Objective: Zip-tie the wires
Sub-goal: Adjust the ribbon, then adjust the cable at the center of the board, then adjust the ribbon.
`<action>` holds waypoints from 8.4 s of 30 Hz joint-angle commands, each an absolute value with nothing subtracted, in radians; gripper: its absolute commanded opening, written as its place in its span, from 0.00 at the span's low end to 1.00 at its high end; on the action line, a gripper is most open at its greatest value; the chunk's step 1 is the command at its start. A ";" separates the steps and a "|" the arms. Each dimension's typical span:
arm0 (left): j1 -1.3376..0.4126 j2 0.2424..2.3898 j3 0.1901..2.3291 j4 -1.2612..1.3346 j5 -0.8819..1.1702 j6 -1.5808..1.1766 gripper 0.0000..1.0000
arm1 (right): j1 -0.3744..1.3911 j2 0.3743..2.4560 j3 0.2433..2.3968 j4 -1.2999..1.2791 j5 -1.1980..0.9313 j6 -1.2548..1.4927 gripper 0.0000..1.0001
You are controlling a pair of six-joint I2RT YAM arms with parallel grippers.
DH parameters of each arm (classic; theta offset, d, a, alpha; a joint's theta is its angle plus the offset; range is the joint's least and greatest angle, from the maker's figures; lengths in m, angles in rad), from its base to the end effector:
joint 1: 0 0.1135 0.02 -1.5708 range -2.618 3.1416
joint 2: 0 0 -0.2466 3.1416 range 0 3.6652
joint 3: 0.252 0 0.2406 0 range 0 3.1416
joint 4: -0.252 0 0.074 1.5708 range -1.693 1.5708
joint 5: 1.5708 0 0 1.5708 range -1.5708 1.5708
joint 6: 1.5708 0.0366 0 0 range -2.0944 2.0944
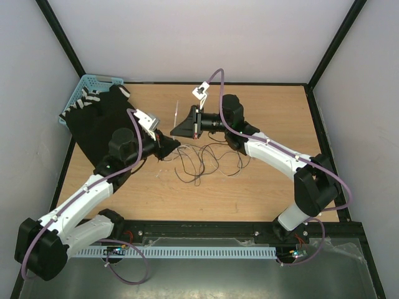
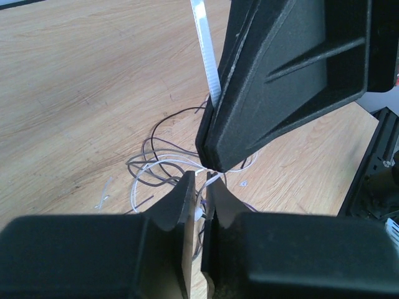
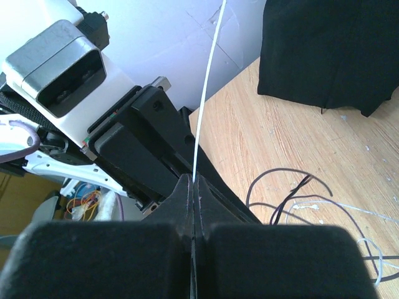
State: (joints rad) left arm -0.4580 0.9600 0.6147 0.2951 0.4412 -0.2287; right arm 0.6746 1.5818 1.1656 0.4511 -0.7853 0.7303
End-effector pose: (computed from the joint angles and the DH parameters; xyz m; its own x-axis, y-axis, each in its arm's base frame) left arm 0.1950 -0.1135 0.2877 -0.2212 -0.1195 -0.9679 0.7518 0.6113 -0.2473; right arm 0.2649 0.2450 0.3242 -0.6425 0.0903 -0.7610 -0.7583 0.0681 0.6483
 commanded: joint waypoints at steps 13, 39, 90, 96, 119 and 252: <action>-0.456 0.951 0.589 0.343 0.378 -0.266 0.00 | 0.576 1.321 1.028 0.446 -0.699 0.404 0.57; -0.448 0.943 0.607 0.341 0.449 -0.296 0.00 | 0.584 1.518 0.960 0.430 -0.843 -0.018 0.47; -0.413 0.939 0.582 0.335 0.413 -0.312 0.00 | 0.574 1.513 0.952 0.383 -0.874 -0.023 0.00; -0.402 0.931 0.577 0.331 0.411 -0.314 0.00 | 0.561 1.493 0.935 0.383 -0.870 -0.024 0.00; -0.382 0.917 0.571 0.319 0.408 -0.319 0.00 | 0.531 1.452 0.897 0.396 -0.832 0.000 0.00; -0.449 1.228 0.673 0.396 0.519 -0.338 0.00 | 0.453 1.342 1.024 0.742 -0.609 0.666 0.49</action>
